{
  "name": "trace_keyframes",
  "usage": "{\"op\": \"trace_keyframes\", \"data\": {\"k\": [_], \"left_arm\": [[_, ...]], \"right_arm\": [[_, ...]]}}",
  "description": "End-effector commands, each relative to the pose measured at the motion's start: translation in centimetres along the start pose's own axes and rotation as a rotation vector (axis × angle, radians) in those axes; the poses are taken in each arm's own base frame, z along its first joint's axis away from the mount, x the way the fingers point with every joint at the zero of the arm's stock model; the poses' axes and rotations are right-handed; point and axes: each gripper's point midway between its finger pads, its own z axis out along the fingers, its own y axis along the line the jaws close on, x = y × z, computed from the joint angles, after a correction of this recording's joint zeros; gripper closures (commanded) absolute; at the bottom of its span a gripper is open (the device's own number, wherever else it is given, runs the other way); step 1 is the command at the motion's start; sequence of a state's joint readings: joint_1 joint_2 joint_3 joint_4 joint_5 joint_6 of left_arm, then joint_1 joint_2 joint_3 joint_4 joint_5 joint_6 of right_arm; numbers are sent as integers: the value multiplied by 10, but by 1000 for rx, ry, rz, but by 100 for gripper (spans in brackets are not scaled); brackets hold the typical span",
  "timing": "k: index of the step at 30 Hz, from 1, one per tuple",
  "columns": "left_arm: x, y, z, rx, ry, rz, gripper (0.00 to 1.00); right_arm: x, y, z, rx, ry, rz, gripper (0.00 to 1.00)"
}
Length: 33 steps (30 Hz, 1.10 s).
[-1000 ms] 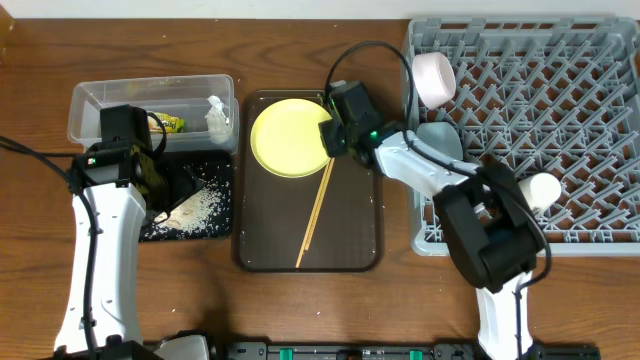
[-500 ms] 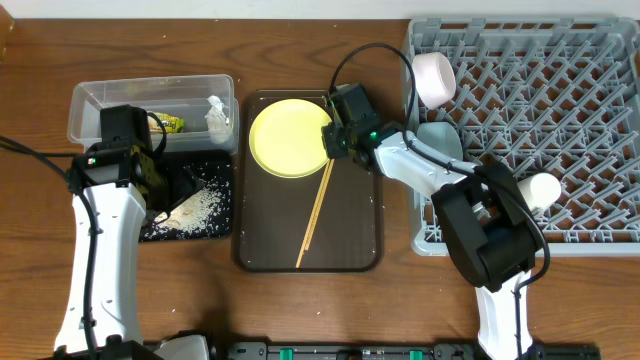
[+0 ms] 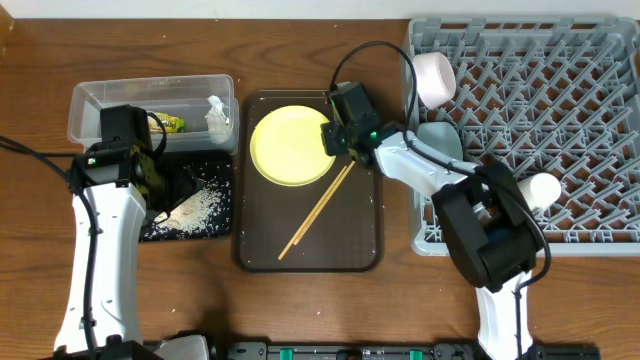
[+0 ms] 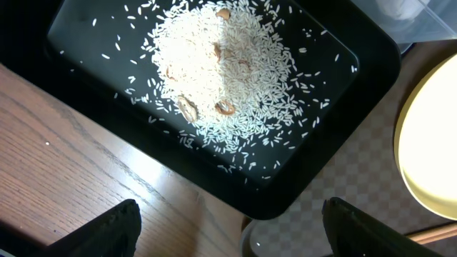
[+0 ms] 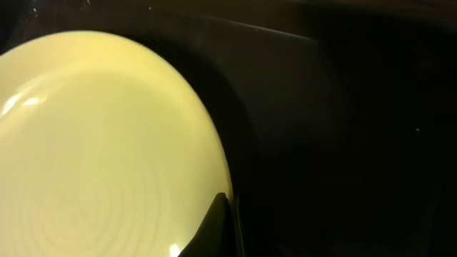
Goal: Sort waste into correct bins and load items into the dishwasher rack
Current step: 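Lift the yellow plate into the rack's back row with the right gripper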
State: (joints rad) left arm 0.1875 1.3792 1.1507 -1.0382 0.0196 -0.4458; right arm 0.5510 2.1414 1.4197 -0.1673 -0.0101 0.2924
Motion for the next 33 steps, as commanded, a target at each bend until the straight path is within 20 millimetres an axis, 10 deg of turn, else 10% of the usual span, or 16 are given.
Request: {"op": "trace_keyframes", "data": {"k": [1, 8, 17, 24, 33], "left_arm": [[0, 2, 1, -7, 1, -12, 16], [0, 2, 1, -7, 1, -12, 16], [0, 2, 1, -7, 1, -12, 16], [0, 2, 1, -7, 1, -12, 16], [0, 2, 1, -7, 1, -12, 16]], "right_arm": [[-56, -5, -45, 6, -143, 3, 99], [-134, -50, -159, 154, -385, -115, 99], [-170, -147, -284, 588, -498, -303, 99], [-159, -231, -326, 971, -321, -438, 99], [-155, -285, -341, 1211, -137, -552, 99]]}}
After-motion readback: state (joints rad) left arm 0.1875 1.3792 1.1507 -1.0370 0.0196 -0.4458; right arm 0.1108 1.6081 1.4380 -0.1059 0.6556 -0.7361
